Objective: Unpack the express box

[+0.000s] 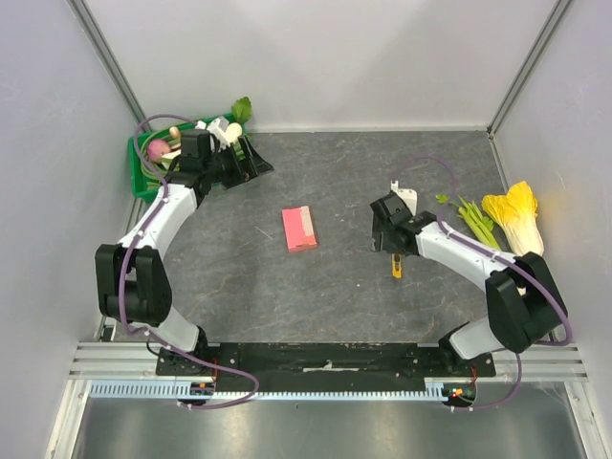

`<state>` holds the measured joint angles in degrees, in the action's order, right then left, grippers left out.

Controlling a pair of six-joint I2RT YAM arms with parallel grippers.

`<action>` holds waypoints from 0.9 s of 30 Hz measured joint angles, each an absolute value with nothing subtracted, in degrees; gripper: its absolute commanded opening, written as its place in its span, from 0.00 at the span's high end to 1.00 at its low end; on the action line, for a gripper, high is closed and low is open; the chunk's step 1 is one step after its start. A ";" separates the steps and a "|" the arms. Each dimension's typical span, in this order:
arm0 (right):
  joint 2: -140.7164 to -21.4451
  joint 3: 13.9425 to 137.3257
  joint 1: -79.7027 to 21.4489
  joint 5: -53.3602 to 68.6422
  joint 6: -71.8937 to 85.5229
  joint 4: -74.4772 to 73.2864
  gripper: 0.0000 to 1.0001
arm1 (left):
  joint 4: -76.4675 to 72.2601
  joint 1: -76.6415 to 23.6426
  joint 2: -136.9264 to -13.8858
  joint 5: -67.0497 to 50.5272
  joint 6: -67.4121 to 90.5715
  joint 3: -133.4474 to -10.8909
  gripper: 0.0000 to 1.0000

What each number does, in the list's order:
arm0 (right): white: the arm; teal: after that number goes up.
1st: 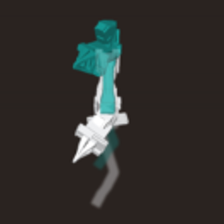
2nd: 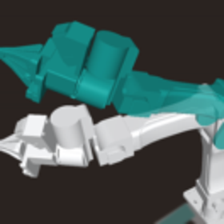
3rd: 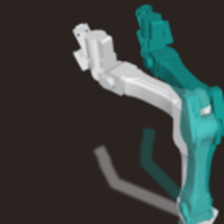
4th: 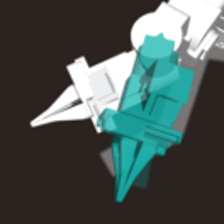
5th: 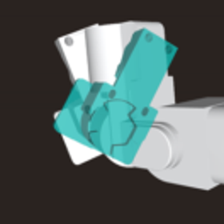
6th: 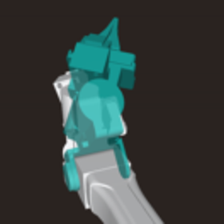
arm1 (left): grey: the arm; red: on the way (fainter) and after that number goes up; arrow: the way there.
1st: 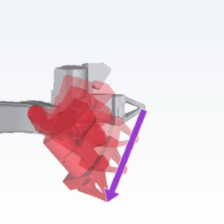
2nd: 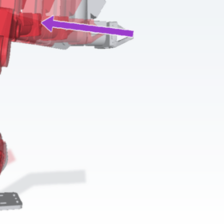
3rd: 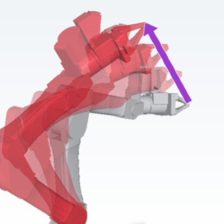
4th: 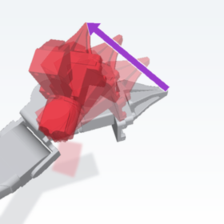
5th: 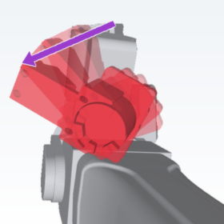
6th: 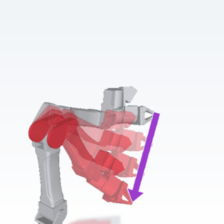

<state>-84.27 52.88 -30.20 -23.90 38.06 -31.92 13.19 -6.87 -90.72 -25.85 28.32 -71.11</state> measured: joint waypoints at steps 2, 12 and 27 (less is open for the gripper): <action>-83.99 51.55 -29.67 -23.88 38.48 -32.29 0.18 | 13.06 -6.87 -91.05 -26.87 28.32 -71.77 0.09; -87.33 50.33 -25.06 -16.67 36.77 -31.64 0.33 | 12.69 -6.87 -92.66 -27.11 29.17 -71.83 0.17; -92.97 52.56 -24.14 -12.86 38.46 -31.38 0.88 | 12.62 -6.87 -93.49 -27.14 29.69 -71.83 0.22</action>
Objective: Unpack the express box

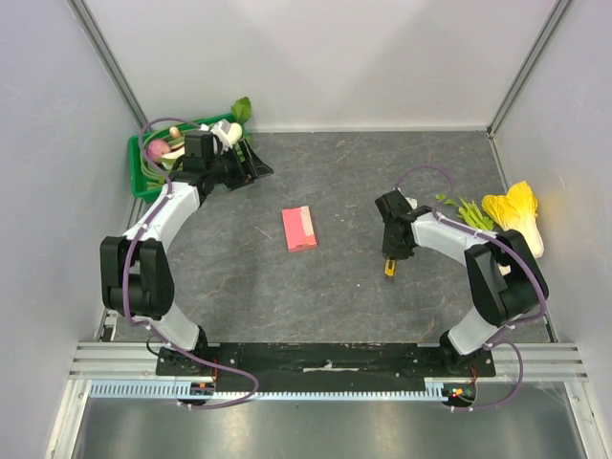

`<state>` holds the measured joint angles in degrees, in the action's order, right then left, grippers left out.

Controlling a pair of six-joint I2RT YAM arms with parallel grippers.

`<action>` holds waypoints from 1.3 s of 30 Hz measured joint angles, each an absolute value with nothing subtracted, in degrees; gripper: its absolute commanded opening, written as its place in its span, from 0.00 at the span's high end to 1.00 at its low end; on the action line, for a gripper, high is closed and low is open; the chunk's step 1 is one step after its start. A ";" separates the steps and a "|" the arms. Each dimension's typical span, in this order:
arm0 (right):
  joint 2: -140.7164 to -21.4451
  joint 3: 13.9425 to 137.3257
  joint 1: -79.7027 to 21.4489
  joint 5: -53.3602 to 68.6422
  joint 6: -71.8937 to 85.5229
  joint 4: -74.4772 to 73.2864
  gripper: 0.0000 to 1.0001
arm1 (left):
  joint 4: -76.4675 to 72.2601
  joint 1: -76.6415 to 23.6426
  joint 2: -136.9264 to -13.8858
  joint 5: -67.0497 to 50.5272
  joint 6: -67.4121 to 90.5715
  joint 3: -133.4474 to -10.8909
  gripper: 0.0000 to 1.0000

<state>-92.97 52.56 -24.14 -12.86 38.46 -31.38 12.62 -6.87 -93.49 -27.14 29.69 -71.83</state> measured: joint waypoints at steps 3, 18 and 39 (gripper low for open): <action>-93.56 53.54 -24.14 -12.64 39.20 -31.75 0.99 | 11.64 -6.90 -93.49 -28.45 30.41 -71.83 0.22; -91.09 67.70 -24.14 -9.21 44.16 -31.51 1.00 | -0.12 -21.63 -96.82 -38.46 31.18 -70.22 0.29; -90.02 70.76 -24.14 -1.17 59.22 -23.64 1.00 | -13.28 -31.66 -103.83 -45.34 31.64 -67.24 0.34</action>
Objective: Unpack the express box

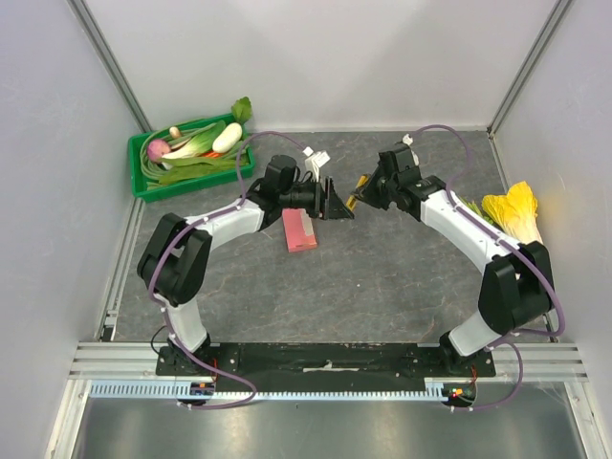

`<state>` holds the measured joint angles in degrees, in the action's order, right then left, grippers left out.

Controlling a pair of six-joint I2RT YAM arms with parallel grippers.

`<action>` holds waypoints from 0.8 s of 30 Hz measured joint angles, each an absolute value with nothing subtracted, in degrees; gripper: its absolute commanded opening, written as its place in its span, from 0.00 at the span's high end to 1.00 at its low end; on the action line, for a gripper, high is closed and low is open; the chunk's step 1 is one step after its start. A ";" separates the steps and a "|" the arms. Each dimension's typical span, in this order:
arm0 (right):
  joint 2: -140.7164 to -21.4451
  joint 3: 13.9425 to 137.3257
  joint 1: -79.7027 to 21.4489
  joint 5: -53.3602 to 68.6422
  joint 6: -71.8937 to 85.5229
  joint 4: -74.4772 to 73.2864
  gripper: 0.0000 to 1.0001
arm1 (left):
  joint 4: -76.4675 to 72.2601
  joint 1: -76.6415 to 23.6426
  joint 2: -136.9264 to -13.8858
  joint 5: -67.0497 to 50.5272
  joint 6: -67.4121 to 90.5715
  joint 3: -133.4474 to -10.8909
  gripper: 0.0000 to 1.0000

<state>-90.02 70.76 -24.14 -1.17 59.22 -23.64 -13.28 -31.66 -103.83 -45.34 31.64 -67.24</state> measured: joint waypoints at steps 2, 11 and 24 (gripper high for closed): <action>-89.56 70.76 -24.14 -0.73 59.94 -23.05 1.00 | -12.21 -31.92 -104.44 -45.10 31.59 -68.10 0.42; -88.92 71.00 -23.92 1.23 60.71 -21.82 0.68 | -9.82 -31.81 -105.75 -43.75 30.85 -70.78 0.98; -84.90 71.90 -22.20 6.13 48.60 -21.52 0.02 | -1.41 -29.89 -106.04 -51.09 26.20 -79.00 0.98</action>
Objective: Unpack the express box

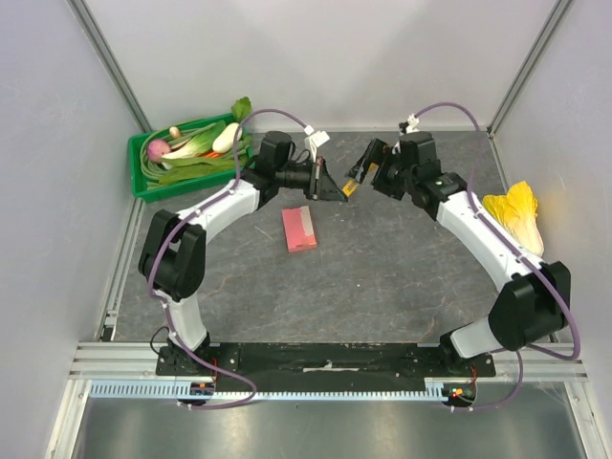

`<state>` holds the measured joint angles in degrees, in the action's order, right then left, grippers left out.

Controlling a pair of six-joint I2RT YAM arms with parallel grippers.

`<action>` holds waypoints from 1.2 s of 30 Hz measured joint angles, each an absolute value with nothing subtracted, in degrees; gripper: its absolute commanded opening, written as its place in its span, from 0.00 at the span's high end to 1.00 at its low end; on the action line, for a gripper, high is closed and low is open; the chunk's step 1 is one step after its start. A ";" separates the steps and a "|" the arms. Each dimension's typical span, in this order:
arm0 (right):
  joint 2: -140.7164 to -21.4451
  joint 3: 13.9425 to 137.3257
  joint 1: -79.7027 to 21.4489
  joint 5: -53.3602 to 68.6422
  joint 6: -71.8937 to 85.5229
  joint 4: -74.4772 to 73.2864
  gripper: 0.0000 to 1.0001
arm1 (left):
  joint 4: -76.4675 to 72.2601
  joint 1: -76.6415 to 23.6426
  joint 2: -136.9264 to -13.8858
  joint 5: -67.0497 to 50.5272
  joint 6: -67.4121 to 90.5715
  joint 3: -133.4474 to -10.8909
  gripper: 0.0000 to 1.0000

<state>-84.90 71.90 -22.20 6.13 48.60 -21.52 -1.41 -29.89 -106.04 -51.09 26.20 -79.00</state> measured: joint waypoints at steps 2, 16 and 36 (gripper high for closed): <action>-83.57 73.17 -20.73 8.29 45.69 -21.37 0.02 | -1.30 -28.05 -106.02 -55.88 26.52 -80.42 0.98; -82.74 85.56 -16.67 42.70 31.31 -19.51 0.02 | -14.00 -24.38 -103.44 -76.82 39.64 -82.21 0.98; -82.76 85.56 -16.64 53.58 29.82 -18.35 0.06 | -44.97 -24.51 -103.35 -83.02 64.55 -79.79 0.98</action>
<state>-82.76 85.56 -16.64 53.58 29.82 -18.35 -44.97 -24.51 -103.35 -83.02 64.55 -79.79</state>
